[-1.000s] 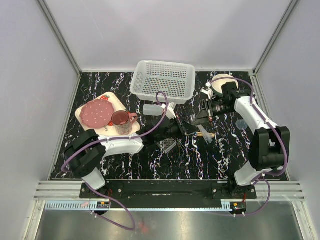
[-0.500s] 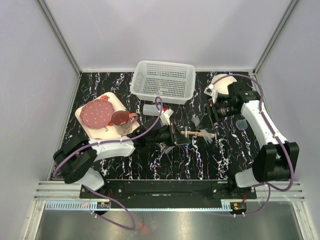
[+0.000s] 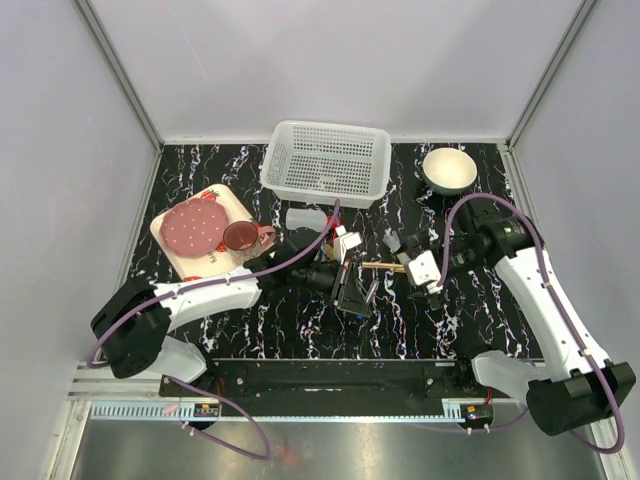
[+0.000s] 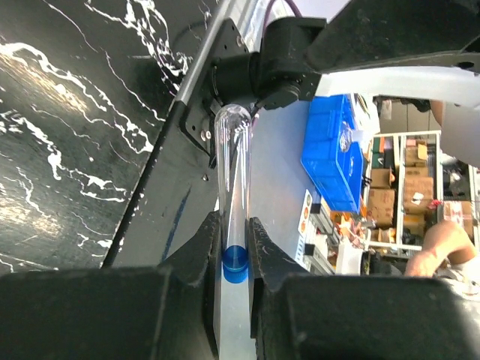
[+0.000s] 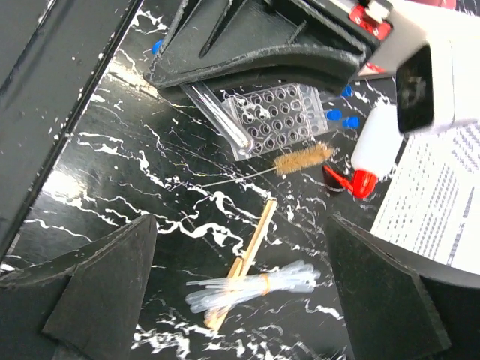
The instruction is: Organize the chemistry lab equipment
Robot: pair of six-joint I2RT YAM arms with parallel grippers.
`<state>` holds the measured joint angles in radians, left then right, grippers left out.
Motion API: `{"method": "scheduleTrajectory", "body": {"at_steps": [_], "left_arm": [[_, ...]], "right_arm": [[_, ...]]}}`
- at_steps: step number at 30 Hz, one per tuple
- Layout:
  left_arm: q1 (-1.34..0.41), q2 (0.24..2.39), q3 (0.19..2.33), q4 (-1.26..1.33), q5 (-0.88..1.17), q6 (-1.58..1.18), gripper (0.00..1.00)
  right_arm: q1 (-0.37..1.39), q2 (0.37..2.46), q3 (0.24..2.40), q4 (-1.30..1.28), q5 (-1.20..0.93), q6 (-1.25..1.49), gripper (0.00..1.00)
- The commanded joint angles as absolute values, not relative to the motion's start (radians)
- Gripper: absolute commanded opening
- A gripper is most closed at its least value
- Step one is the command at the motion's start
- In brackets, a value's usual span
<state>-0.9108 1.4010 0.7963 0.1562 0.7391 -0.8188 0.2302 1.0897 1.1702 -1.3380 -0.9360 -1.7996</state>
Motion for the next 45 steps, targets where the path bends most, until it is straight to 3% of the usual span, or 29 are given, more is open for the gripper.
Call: {"method": "scheduleTrajectory", "body": {"at_steps": [1,22,31,32,33,36,45], "left_arm": [[-0.917,1.439,0.851,0.143,0.865,-0.796,0.01],[-0.957,1.574,0.954,0.310,0.891,-0.913,0.02],[-0.960,1.578,0.962,0.313,0.884,-0.920,0.07],[-0.960,1.577,0.962,0.313,0.879,-0.920,0.08],[-0.960,1.574,0.959,0.313,0.876,-0.923,0.09],[-0.960,1.566,0.946,0.314,0.865,-0.925,0.15],[-0.924,1.384,0.851,0.295,0.715,-0.901,0.63]], "right_arm": [[0.329,1.127,1.210,-1.528,-0.888,-2.178,0.96],[0.502,1.103,1.034,-1.384,-0.718,-2.181,0.66],[0.503,1.069,0.999,-1.351,-0.712,-2.158,0.36],[0.503,1.066,0.999,-1.348,-0.713,-2.155,0.31],[0.503,1.060,0.993,-1.347,-0.716,-2.152,0.16],[0.502,1.031,0.965,-1.325,-0.727,-2.141,0.01],[0.503,0.982,0.950,-1.266,-0.799,-1.927,0.00]]}}
